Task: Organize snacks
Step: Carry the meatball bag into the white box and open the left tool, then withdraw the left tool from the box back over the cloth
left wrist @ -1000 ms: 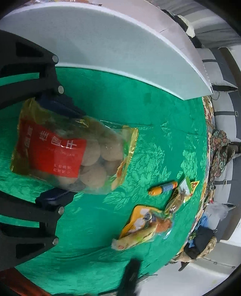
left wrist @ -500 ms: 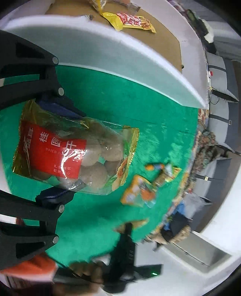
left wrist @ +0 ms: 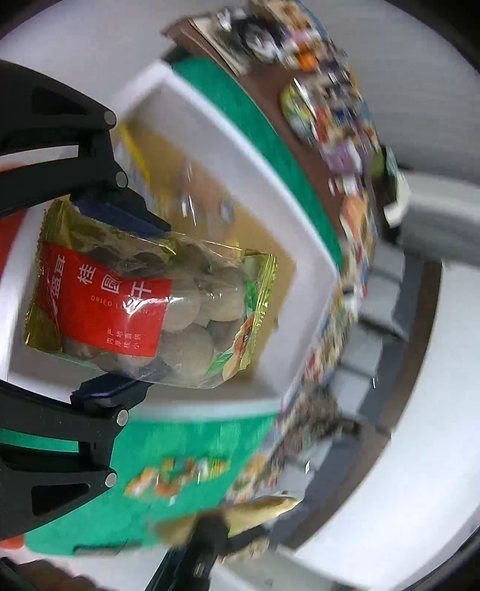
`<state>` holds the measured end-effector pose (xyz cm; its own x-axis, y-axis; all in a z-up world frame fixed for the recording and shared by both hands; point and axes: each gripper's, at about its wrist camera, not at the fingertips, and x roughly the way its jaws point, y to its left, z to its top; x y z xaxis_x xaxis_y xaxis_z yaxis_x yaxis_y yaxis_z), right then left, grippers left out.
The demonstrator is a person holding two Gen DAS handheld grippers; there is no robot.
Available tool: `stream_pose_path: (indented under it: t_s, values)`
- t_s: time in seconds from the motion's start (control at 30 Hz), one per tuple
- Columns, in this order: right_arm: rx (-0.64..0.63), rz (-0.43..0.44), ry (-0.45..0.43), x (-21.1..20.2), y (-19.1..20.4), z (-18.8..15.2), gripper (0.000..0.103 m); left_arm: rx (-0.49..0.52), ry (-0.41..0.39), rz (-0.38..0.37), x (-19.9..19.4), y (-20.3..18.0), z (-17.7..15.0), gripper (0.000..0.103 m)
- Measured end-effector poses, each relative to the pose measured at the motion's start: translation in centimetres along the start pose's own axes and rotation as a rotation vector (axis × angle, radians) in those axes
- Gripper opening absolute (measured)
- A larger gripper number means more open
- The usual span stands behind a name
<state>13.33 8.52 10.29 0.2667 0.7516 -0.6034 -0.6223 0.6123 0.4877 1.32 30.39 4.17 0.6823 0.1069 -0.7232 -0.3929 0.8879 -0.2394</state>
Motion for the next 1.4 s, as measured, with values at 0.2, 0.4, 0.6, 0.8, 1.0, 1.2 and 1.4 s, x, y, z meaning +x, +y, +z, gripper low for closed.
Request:
stream_pose_path:
  t_s: [0.2, 0.4, 0.6, 0.8, 1.0, 1.2, 1.4]
  values:
    - [-0.05, -0.001, 0.037, 3.5, 2.5, -2.7, 0.07, -0.074, 0.0, 0.056, 0.0, 4.0, -1.4, 0.088]
    - [-0.051, -0.24, -0.013, 0.7, -6.6, -6.7, 0.069, -0.078, -0.071, -0.038, -2.2, 1.0, -2.4, 0.098]
    - [-0.031, -0.686, 0.001, -4.2, -20.2, -14.1, 0.069, 0.089, -0.08, -0.254, -3.2, -9.2, -3.5, 0.103]
    - [0.089, -0.884, -0.009, -10.6, -29.3, -18.4, 0.069, 0.299, 0.079, -0.384, 2.0, -21.0, -7.6, 0.103]
    - [0.194, -0.872, -0.087, -13.4, -33.1, -20.6, 0.074, 0.462, 0.216, -0.257, 11.3, -27.3, -12.2, 0.102]
    - [0.206, -0.864, -0.084, -12.7, -33.3, -20.0, 0.08, 0.439, 0.24, -0.132, 17.2, -28.0, -11.7, 0.102]
    - [0.212, -0.861, -0.087, -12.9, -33.3, -20.3, 0.082, 0.455, 0.197, -0.055, 19.9, -27.5, -10.7, 0.103]
